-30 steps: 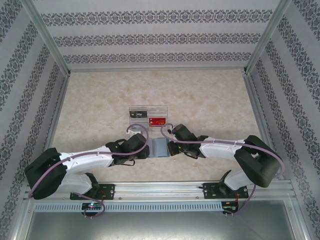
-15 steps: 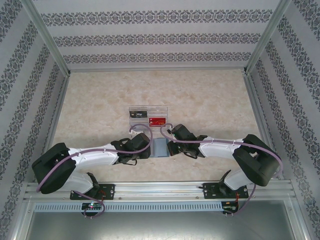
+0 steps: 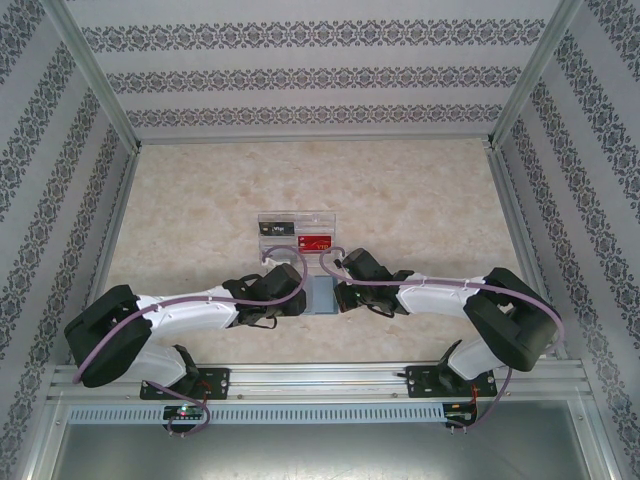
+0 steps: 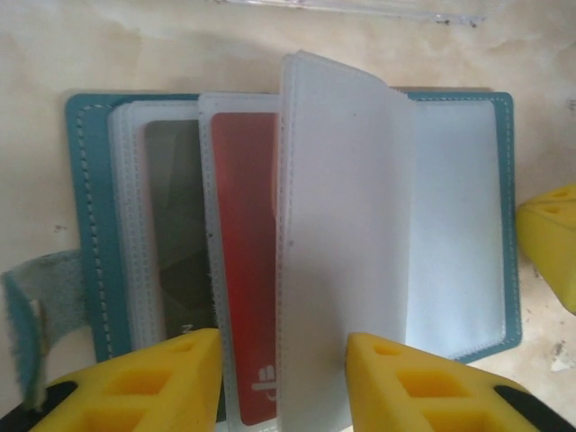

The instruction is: Take the credit cards out of the card holder

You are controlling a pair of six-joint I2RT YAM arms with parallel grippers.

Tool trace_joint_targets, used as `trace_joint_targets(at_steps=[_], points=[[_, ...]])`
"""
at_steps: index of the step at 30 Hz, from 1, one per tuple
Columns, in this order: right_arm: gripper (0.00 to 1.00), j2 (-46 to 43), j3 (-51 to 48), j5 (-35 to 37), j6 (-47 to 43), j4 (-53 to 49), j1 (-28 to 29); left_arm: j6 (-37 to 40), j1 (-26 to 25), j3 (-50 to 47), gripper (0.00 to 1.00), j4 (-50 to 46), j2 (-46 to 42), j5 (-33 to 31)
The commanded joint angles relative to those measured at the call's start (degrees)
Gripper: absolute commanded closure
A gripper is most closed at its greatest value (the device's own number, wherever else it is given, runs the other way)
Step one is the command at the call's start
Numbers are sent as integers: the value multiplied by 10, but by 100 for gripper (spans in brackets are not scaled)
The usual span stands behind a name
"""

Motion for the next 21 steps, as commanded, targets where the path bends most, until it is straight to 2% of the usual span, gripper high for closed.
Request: trace_joint_targets(at_steps=[1,4,7,9,18,21], points=[[100,9,15,-13,4,10,3,11,-6,13,56,38,4,27],[100,10,16,-14,4,10,4,16,-6,14,49,41,1,34],[100,11,16,-15,4,10,5,22,-6,16,23,39,-2,39],[100,11,16,-15,4,10,5,25,-6,17,15,39,-6,41],[100,11,17,-14,3,10,5,40,-10,28,9,22,-36,50],[100,10,17,-14,3,9,4,51,-13,36,4,9,-46,54]])
